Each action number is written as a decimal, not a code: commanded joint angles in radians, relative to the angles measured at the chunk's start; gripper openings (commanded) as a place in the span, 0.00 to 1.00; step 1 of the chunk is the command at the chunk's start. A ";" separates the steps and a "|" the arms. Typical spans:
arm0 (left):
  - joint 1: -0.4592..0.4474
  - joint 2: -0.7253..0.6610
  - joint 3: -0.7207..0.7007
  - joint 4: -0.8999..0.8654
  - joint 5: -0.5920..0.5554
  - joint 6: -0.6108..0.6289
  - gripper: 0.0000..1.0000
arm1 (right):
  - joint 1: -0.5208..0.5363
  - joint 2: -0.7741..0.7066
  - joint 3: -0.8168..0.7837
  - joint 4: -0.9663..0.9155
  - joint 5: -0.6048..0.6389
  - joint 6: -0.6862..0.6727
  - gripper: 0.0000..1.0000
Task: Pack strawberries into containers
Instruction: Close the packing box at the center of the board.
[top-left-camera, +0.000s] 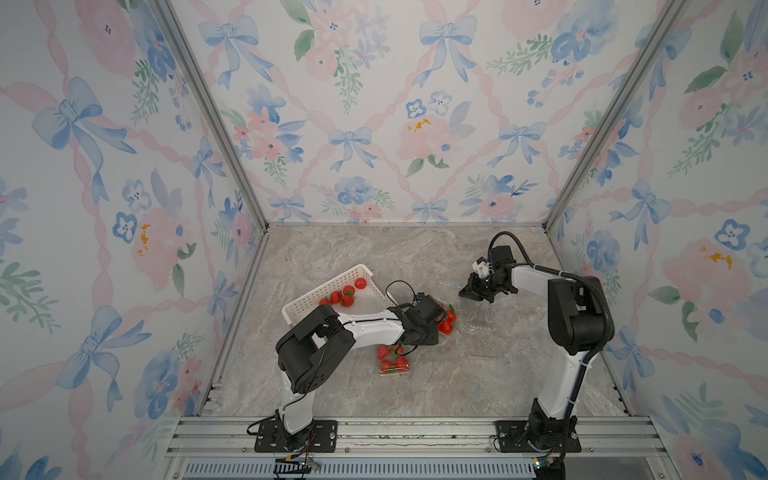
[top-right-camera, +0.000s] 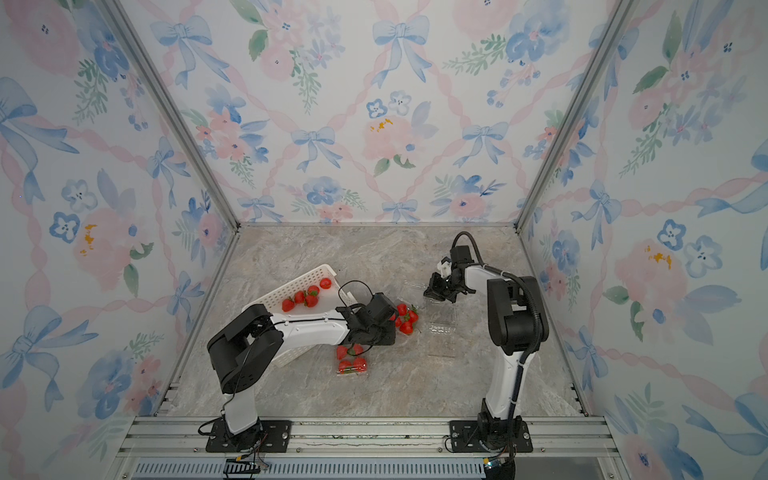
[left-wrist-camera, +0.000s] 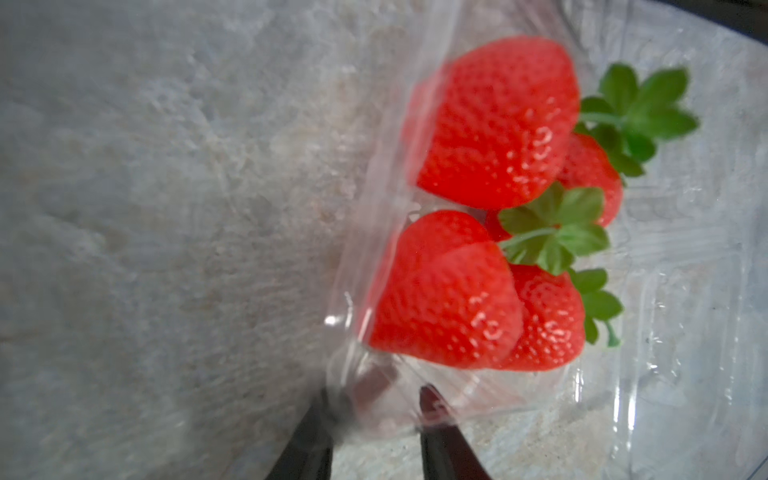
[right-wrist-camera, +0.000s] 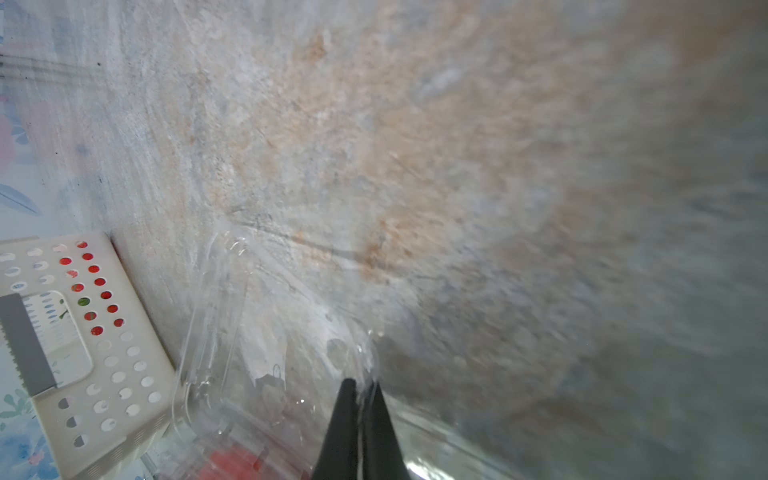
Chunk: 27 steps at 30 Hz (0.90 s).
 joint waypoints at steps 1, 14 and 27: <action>0.005 0.046 0.030 -0.016 -0.007 0.025 0.37 | -0.020 -0.063 -0.048 -0.029 -0.004 -0.012 0.02; -0.009 0.038 0.070 -0.017 0.020 0.033 0.38 | -0.034 -0.102 -0.103 -0.025 -0.001 -0.016 0.03; 0.008 -0.016 0.037 -0.016 0.032 0.021 0.40 | 0.006 -0.026 -0.021 -0.040 0.020 -0.005 0.05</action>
